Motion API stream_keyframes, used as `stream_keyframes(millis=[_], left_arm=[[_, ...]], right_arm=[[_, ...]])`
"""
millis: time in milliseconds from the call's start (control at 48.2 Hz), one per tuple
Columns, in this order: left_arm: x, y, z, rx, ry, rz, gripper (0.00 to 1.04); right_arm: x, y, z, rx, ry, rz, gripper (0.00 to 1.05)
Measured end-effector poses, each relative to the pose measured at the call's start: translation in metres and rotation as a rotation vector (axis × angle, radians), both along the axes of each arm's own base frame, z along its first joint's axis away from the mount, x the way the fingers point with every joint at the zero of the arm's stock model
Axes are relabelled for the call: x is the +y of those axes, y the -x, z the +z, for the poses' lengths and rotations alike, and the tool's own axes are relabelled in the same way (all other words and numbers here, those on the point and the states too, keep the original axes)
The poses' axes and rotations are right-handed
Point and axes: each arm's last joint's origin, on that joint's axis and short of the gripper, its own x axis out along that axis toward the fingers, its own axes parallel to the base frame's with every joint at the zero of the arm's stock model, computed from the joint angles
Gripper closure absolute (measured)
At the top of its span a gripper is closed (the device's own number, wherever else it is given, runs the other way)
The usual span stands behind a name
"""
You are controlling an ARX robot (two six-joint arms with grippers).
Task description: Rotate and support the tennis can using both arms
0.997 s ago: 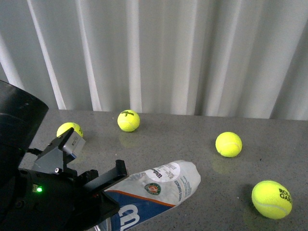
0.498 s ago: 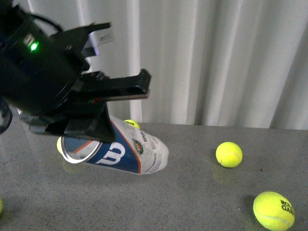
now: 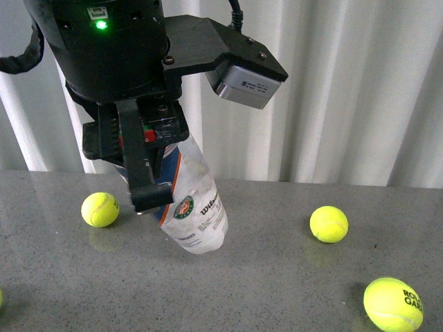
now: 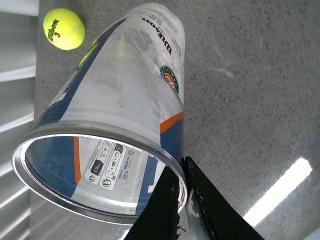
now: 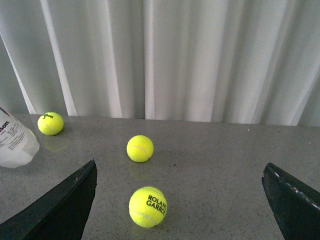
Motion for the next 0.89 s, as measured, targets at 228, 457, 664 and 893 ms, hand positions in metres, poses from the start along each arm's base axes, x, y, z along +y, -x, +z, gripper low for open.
stream_keyframes(millis=[228, 457, 664, 893], left_arm=[[-0.009, 0.008, -0.001, 0.107, -0.156, -0.2, 1.01], [-0.026, 0.004, -0.018, 0.189, -0.227, -0.315, 1.01], [-0.034, -0.006, -0.026, 0.209, -0.275, -0.343, 1.01], [-0.044, -0.021, -0.029, 0.201, -0.294, -0.359, 1.01]], right_arm=[[0.0, 0.0, 0.0, 0.0, 0.0, 0.0, 0.07], [0.0, 0.0, 0.0, 0.0, 0.0, 0.0, 0.07], [0.0, 0.0, 0.0, 0.0, 0.0, 0.0, 0.07], [0.0, 0.0, 0.0, 0.0, 0.0, 0.0, 0.07]])
